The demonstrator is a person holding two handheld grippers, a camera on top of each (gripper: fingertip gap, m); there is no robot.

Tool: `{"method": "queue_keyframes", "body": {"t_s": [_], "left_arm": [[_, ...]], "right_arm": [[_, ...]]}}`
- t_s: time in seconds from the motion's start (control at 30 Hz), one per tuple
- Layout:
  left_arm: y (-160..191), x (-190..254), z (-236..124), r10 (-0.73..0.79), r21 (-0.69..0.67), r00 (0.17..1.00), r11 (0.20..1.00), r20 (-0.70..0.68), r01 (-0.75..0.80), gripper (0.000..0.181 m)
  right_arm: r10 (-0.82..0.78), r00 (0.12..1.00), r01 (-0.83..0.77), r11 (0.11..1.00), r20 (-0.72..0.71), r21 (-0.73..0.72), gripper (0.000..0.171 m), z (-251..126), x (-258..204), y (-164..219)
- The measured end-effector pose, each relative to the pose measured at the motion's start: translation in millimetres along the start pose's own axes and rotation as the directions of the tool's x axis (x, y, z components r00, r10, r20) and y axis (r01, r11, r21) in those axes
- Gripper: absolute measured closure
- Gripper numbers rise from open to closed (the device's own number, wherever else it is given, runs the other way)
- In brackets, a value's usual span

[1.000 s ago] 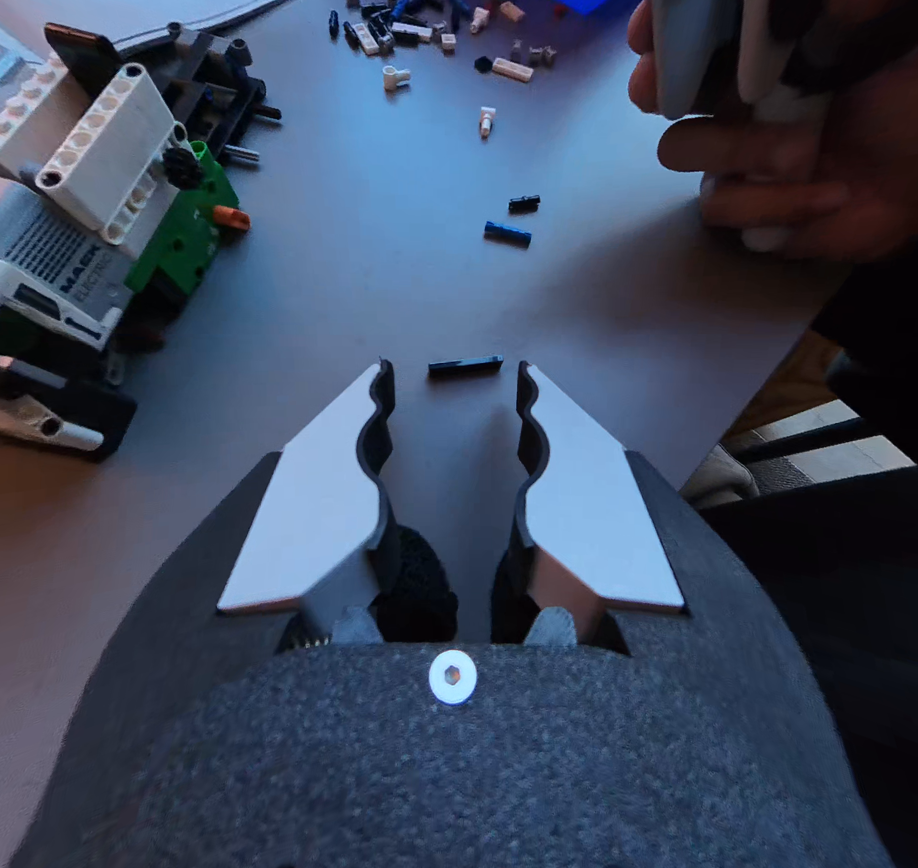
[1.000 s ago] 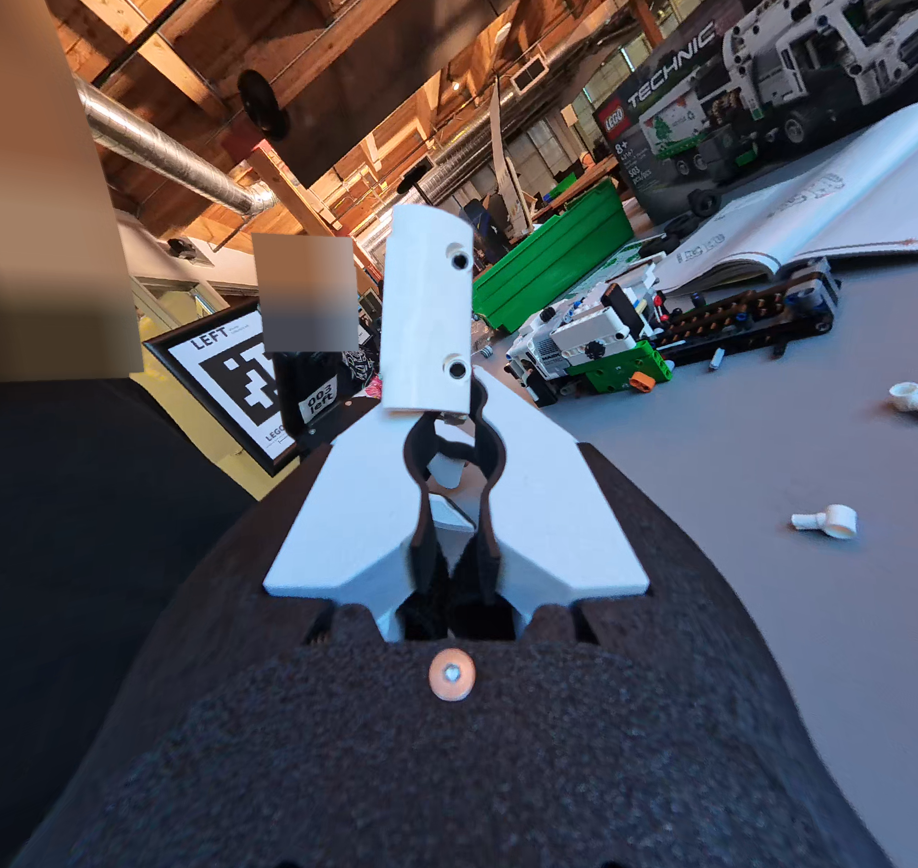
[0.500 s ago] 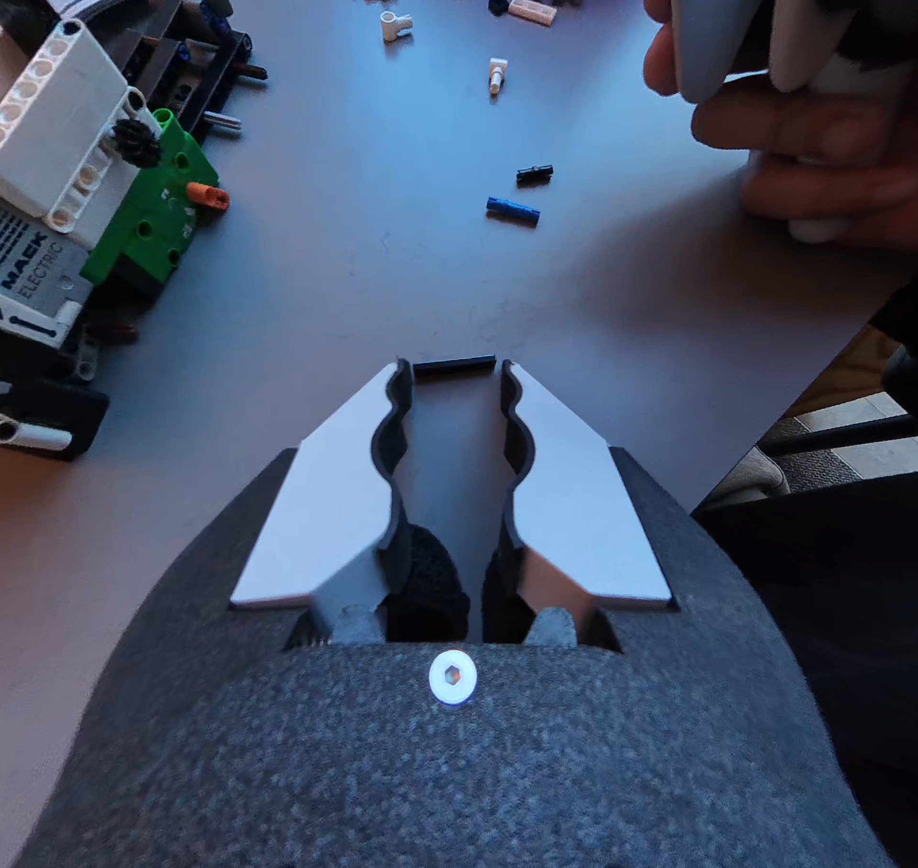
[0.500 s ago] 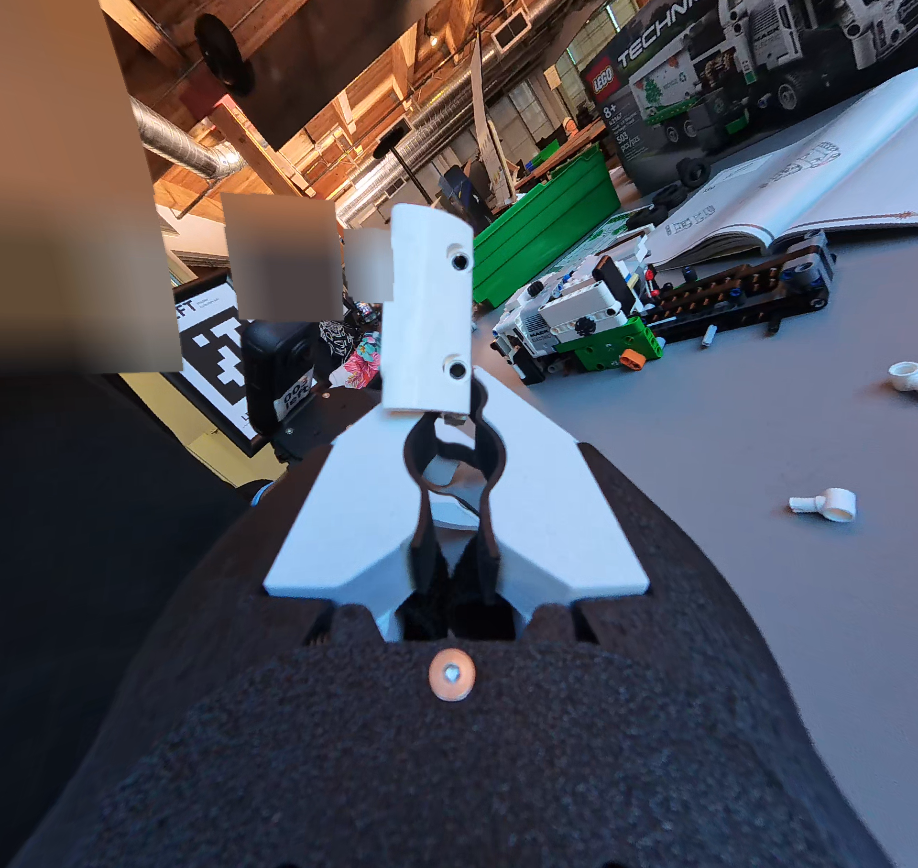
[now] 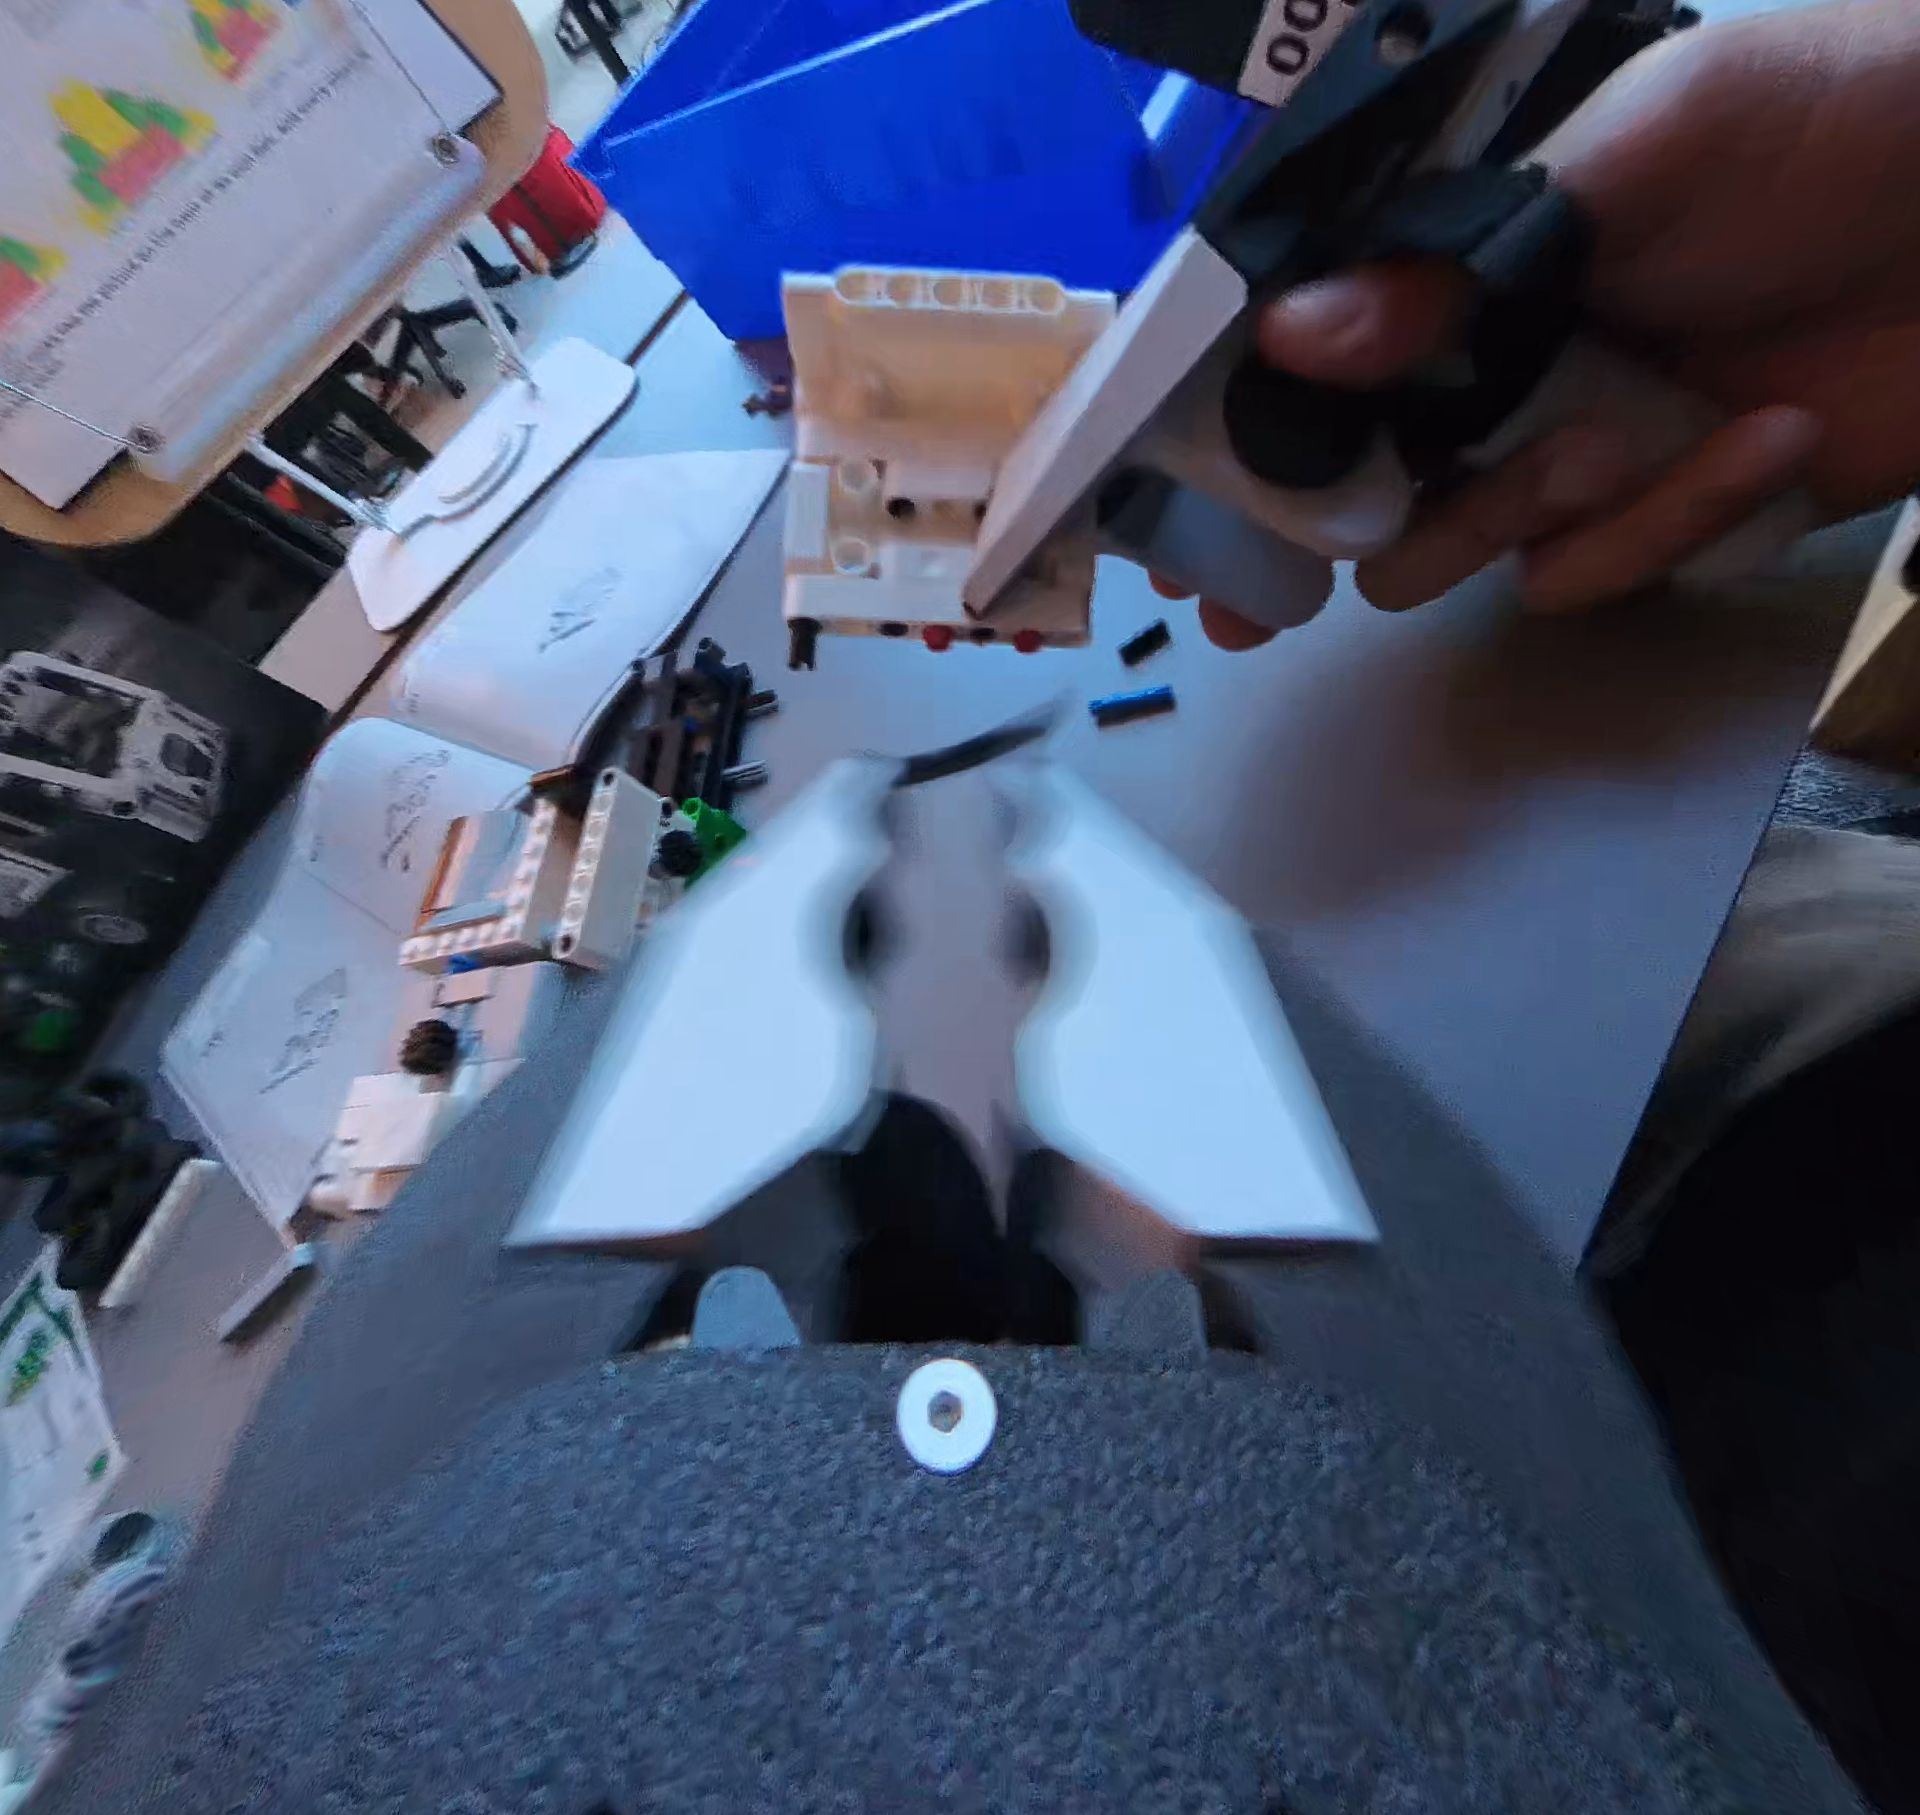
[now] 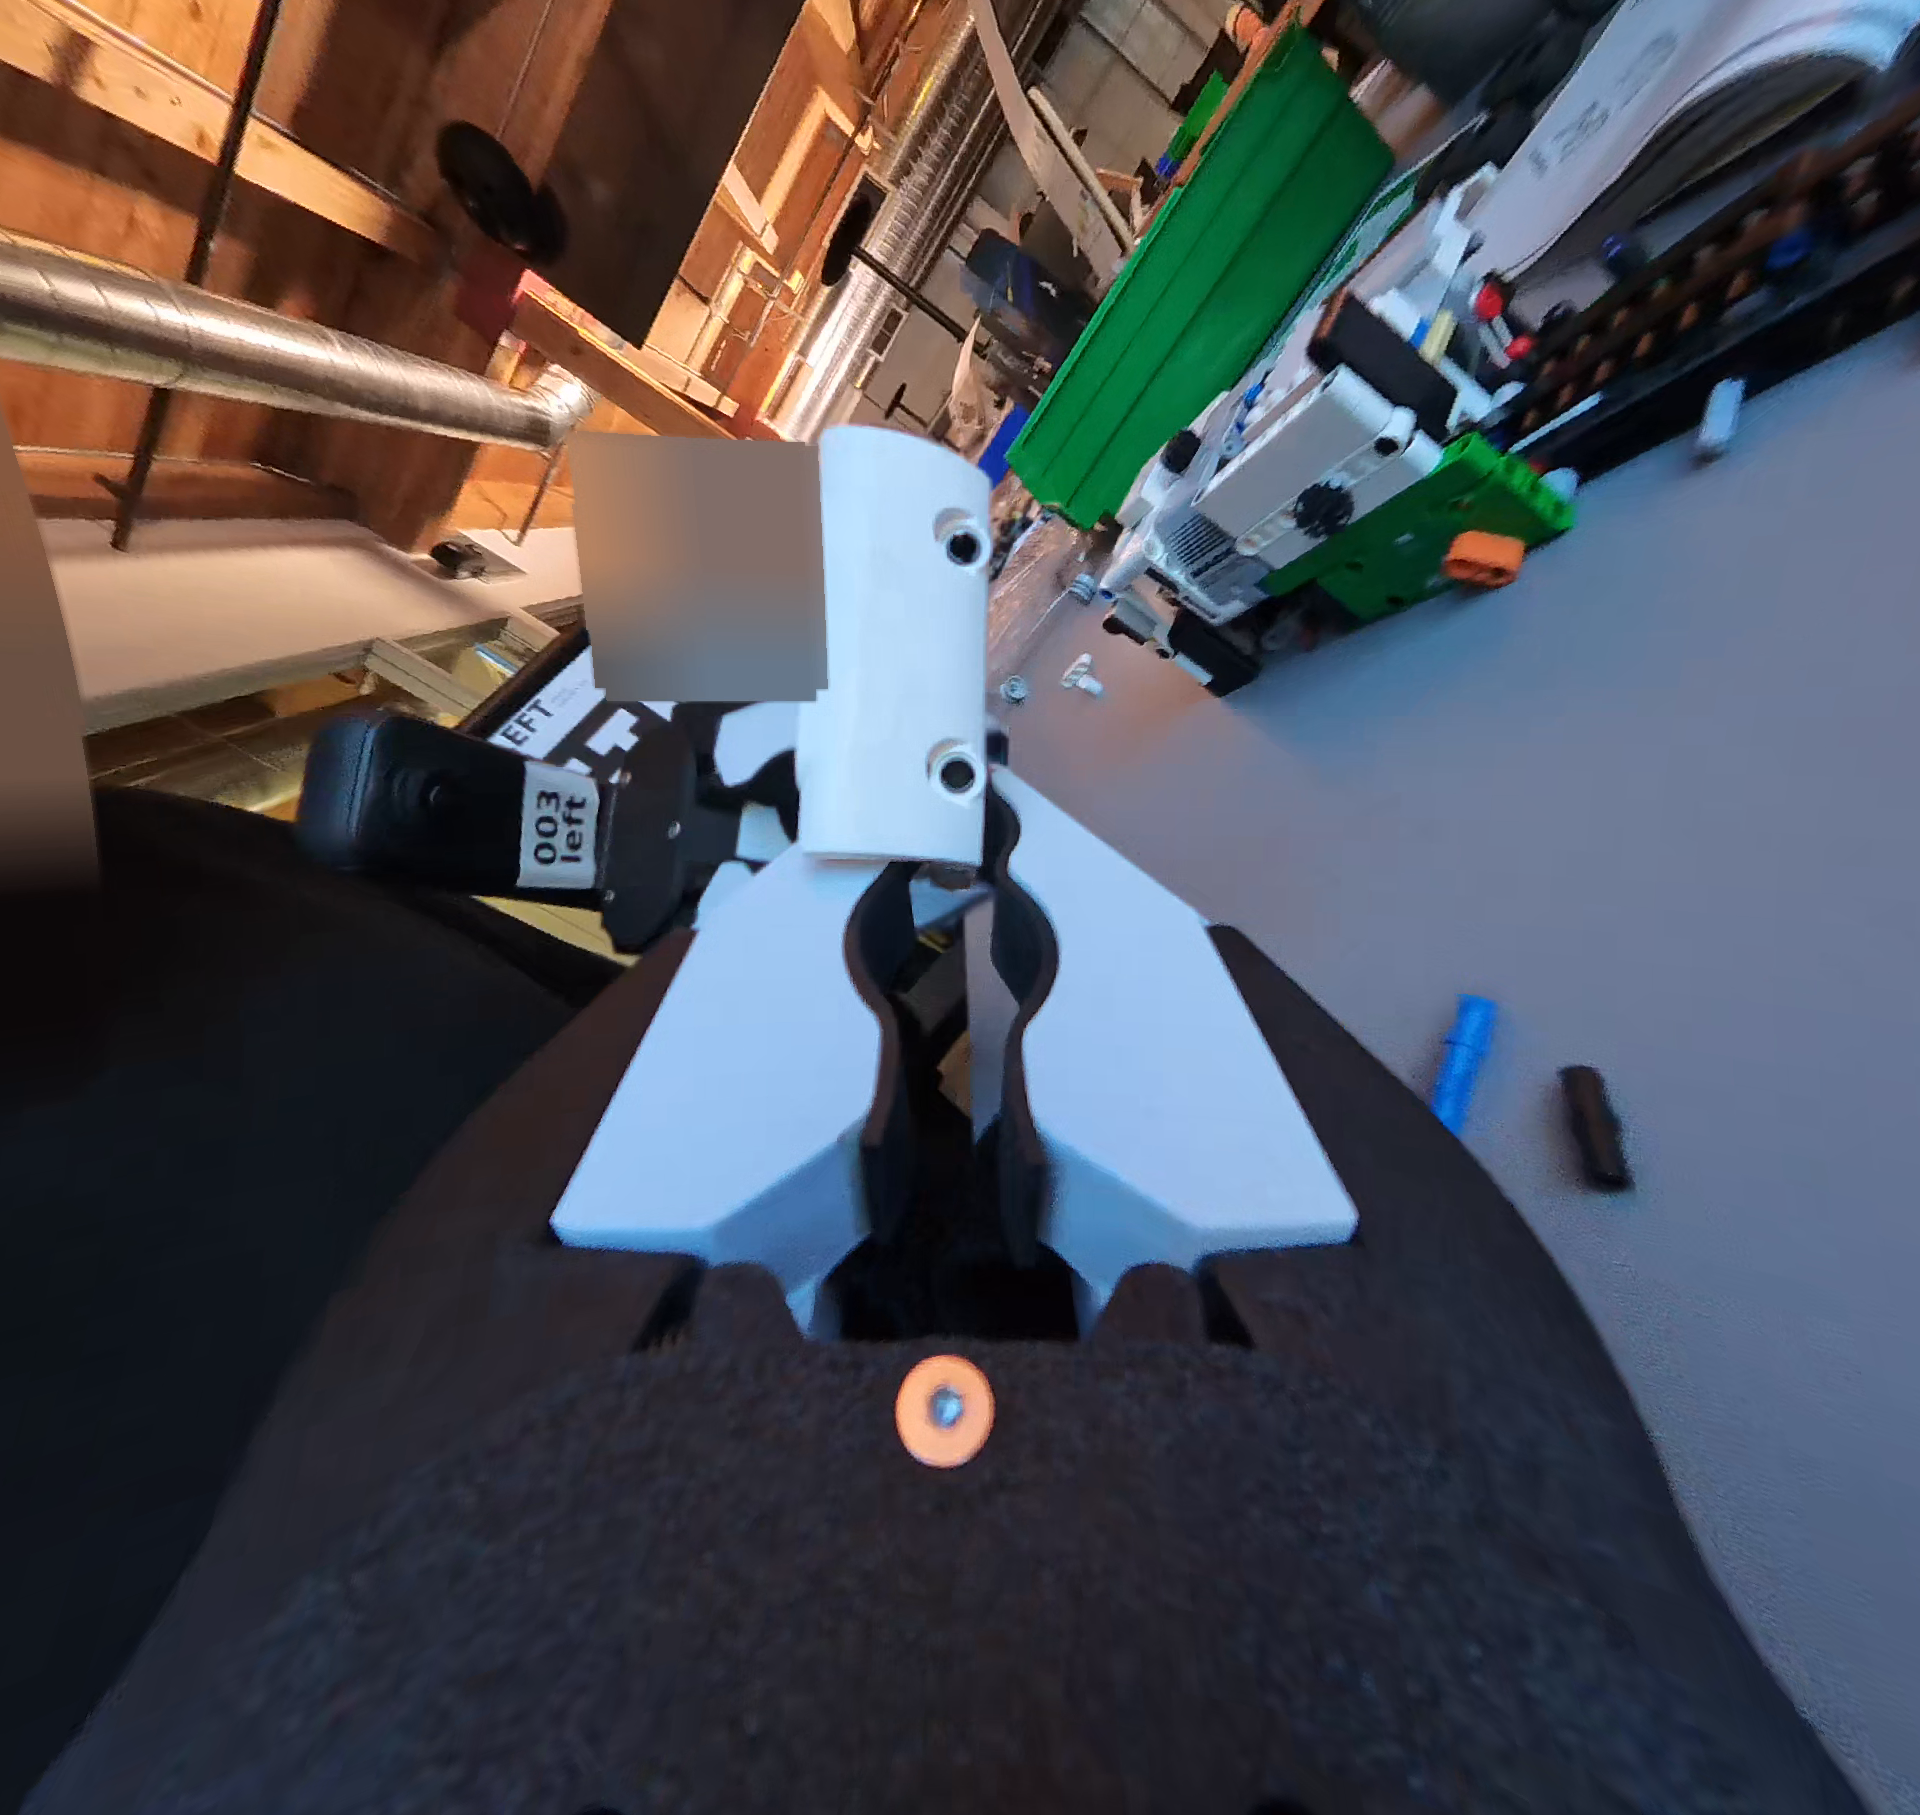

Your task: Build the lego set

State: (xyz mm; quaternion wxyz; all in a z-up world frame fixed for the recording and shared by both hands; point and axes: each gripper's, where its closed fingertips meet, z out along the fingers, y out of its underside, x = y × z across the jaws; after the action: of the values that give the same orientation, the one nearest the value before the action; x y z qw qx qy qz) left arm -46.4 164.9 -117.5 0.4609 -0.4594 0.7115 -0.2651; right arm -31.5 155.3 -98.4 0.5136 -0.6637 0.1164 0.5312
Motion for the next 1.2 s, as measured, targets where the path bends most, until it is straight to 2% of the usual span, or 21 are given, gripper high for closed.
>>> {"method": "queue_keyframes", "body": {"t_s": [0.1,0.17,0.3,0.43,0.53,0.6,0.7,0.87,0.97,1.13,1.2], "left_arm": [[-0.5,-3.1,-2.5,0.055,0.045,0.998,0.998,-0.036,-0.054,0.179],[1.6,-2.8,-2.7,0.076,0.06,0.996,0.996,-0.051,-0.072,0.179],[24.8,4.1,3.7,0.062,-0.009,0.993,0.998,-0.102,-0.063,0.179],[33.2,13.0,4.0,0.153,-0.003,0.979,0.988,-0.136,-0.154,0.179],[48.4,31.8,-5.2,0.337,0.022,0.904,0.939,-0.263,-0.343,0.179],[56.5,42.3,-17.9,0.384,0.064,0.839,0.918,-0.385,-0.391,0.179],[72.0,44.1,-32.9,0.367,0.061,0.754,0.914,-0.544,-0.401,0.179],[88.1,49.2,-48.5,0.282,0.07,0.633,0.939,-0.721,-0.337,0.179],[87.5,52.2,-51.6,0.273,0.091,0.598,0.944,-0.754,-0.316,0.179],[58.7,41.4,-48.3,0.351,0.184,0.642,0.932,-0.681,-0.314,0.179],[45.6,35.1,-47.9,0.387,0.213,0.664,0.919,-0.639,-0.332,0.179]], "right_arm": [[-0.003,1.0,0.003,1.0,-0.013,0.005,0.164,7.2,0.0,2.0],[-0.021,1.0,0.021,1.0,-0.009,-0.004,0.164,8.1,-1.5,2.7],[-0.078,0.991,0.08,0.997,-0.112,0.012,0.164,-4.5,12.3,-5.7],[-0.086,0.986,0.091,0.996,-0.144,0.026,0.164,-11.3,18.4,-12.6],[-0.125,0.977,0.114,0.991,-0.172,-0.071,0.164,-14.7,24.7,-4.1],[-0.179,0.961,0.147,0.977,-0.213,-0.157,0.165,-17.1,33.6,4.2],[-0.182,0.965,0.151,0.974,-0.191,-0.166,0.165,-15.6,31.5,8.3],[-0.201,0.963,0.173,0.971,-0.18,-0.163,0.164,-16.3,28.7,10.1],[-0.191,0.969,0.169,0.975,-0.154,-0.147,0.165,-17.0,24.8,8.9],[-0.142,0.988,0.119,0.952,-0.064,-0.284,0.165,-3.2,11.6,37.8],[-0.048,0.998,0.054,0.951,0.027,-0.306,0.164,8.0,-3.4,46.3]]}}
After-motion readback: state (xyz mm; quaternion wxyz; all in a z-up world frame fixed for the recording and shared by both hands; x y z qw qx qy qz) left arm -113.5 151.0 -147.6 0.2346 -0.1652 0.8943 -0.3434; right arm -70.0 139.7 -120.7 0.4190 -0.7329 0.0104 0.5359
